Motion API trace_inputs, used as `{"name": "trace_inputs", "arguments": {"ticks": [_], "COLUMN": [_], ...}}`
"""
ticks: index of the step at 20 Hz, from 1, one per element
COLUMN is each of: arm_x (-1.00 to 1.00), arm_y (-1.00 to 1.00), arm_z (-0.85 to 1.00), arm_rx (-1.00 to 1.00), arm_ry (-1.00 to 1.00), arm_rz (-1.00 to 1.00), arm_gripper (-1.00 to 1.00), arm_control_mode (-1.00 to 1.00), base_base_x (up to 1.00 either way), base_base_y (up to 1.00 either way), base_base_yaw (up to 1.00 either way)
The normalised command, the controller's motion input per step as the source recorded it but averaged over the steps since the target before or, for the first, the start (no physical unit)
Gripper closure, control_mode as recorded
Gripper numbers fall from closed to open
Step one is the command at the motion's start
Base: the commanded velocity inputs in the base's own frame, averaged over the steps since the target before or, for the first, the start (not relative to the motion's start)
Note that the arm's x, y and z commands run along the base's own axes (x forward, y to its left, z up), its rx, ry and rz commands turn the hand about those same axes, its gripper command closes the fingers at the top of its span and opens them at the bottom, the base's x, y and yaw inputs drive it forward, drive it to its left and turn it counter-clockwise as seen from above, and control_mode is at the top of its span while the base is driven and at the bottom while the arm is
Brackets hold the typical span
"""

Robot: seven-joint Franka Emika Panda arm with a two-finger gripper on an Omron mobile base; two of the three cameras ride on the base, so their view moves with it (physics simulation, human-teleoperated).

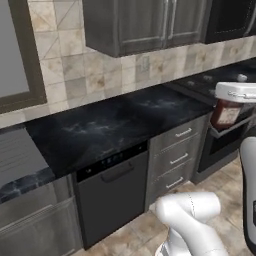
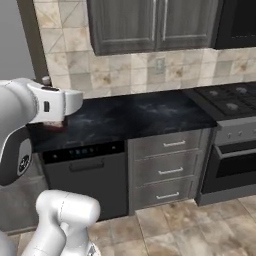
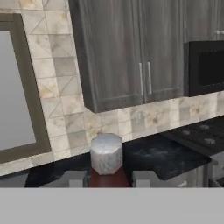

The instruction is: Collect the turmeric, ketchup, and shaker from the cabinet and place them next to the stove.

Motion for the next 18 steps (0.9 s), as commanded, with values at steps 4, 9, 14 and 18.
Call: {"name": "trace_inputs", "arguments": {"ticks": [4, 9, 14, 18], "arm_x": [0.0, 0.0, 0.0, 0.0], "arm_y": [0.0, 0.0, 0.0, 0.0], "arm_z": [0.0, 0.0, 0.0, 0.0], "arm_rx": [0.0, 0.0, 0.0, 0.0], "arm_ry": [0.0, 0.0, 0.0, 0.0], "arm_rz": [0.0, 0.0, 0.0, 0.0], "arm_gripper": [1.0, 1.0, 1.0, 1.0], "arm_control_mode": [1.0, 1.0, 1.0, 1.0], "base_base_x": [0.47, 0.51, 0.65, 0.59], "base_base_y": [-0.48, -0.54, -0.63, -0.64], "base_base_yaw": [0.2, 0.25, 0.3, 0.3]}}
